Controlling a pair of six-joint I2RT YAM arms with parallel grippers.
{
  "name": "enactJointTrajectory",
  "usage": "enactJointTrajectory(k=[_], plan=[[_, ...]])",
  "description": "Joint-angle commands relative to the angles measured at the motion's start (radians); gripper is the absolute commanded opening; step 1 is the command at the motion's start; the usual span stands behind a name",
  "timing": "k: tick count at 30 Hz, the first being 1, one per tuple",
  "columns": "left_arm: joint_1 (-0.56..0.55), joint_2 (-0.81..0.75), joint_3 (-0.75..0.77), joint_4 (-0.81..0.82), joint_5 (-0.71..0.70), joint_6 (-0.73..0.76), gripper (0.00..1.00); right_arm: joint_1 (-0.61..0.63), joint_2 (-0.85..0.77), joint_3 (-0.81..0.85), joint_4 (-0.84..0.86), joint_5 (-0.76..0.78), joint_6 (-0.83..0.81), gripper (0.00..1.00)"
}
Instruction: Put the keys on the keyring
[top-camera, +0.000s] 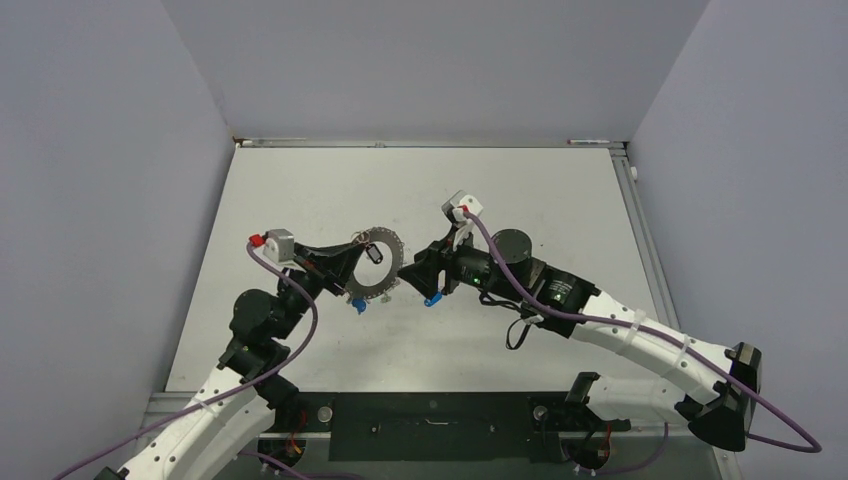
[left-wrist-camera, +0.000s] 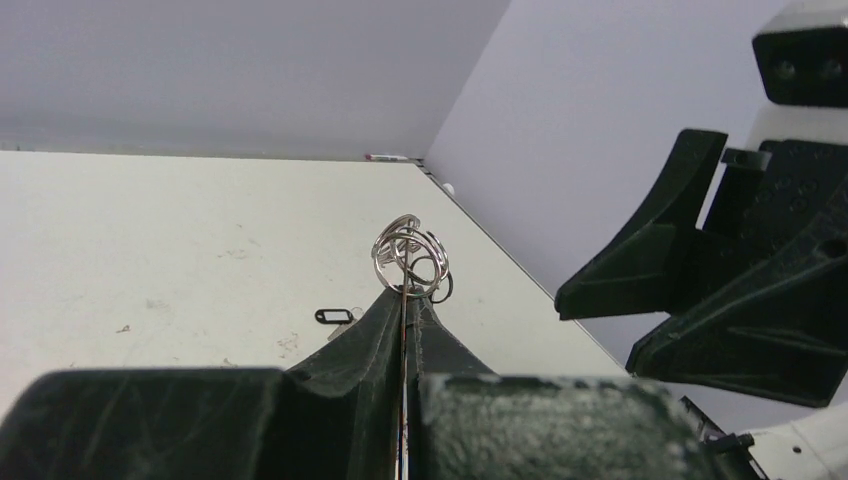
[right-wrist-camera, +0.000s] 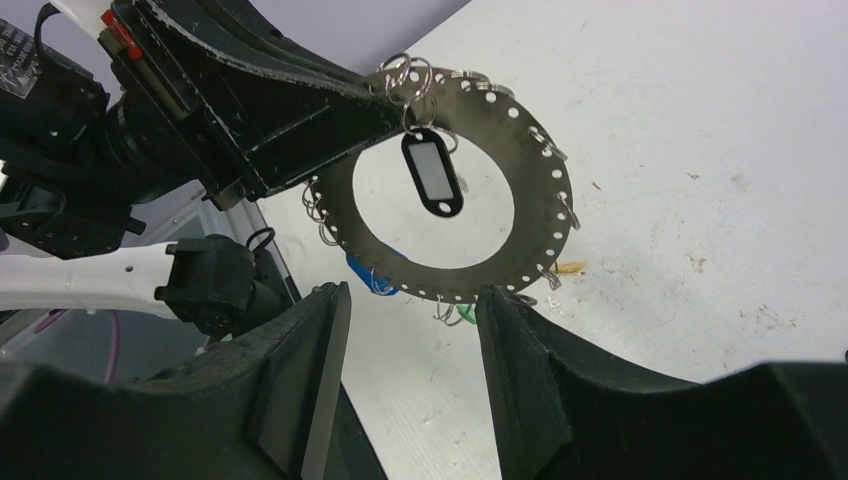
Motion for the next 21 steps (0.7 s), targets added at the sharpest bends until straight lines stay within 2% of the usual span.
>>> enactJointTrajectory(k=[1, 7, 10, 13, 21], plan=[[0.005, -0.015, 0.036, 0.044, -0.153, -0.084, 0.00, 0.008, -0.015, -0.027, 0.115, 0.019, -0.031, 0.50], [0.004, 0.037, 0.167, -0.238, -0.433, -0.127, 0.00, 0.036, 0.014, -0.078, 0.234, -0.015, -0.082, 0.49], [0.002, 0.095, 0.249, -0.391, -0.553, -0.228, 0.00, 0.061, 0.047, -0.078, 0.262, -0.013, -0.126, 0.49], [0.002, 0.154, 0.327, -0.539, -0.607, -0.310, 0.00, 0.093, 0.076, -0.084, 0.313, -0.006, -0.180, 0.49], [-0.001, 0.166, 0.365, -0.609, -0.660, -0.443, 0.00, 0.251, 0.173, -0.129, 0.501, 0.117, -0.456, 0.49]])
